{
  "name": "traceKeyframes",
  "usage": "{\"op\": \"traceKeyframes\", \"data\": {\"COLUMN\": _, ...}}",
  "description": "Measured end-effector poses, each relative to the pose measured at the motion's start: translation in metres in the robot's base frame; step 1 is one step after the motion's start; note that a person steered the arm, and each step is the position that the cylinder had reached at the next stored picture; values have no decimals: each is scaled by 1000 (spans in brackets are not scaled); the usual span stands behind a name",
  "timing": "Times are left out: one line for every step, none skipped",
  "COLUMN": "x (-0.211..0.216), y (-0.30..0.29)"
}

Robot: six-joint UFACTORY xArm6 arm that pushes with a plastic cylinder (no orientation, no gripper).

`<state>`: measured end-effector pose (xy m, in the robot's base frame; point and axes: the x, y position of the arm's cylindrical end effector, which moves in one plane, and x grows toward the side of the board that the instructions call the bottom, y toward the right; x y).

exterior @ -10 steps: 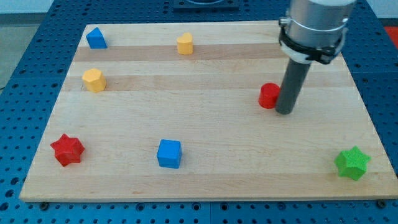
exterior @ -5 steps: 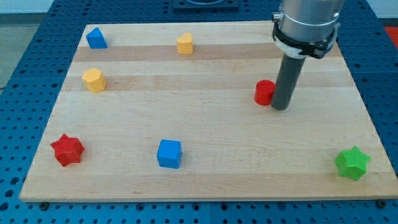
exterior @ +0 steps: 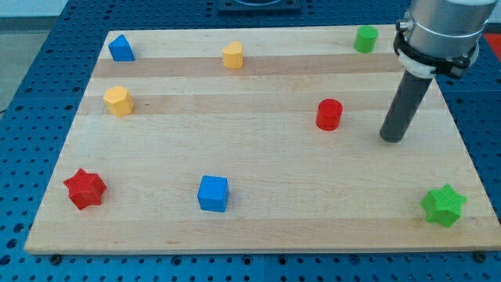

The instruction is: Push red circle to the center

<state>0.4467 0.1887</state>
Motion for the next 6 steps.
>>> {"op": "traceKeyframes", "data": {"x": -38, "y": -50}}
{"op": "traceKeyframes", "data": {"x": -38, "y": -133}}
{"op": "traceKeyframes", "data": {"x": -39, "y": -140}}
{"op": "traceKeyframes", "data": {"x": -39, "y": -140}}
{"op": "traceKeyframes", "data": {"x": -39, "y": -122}}
{"op": "traceKeyframes", "data": {"x": -40, "y": -74}}
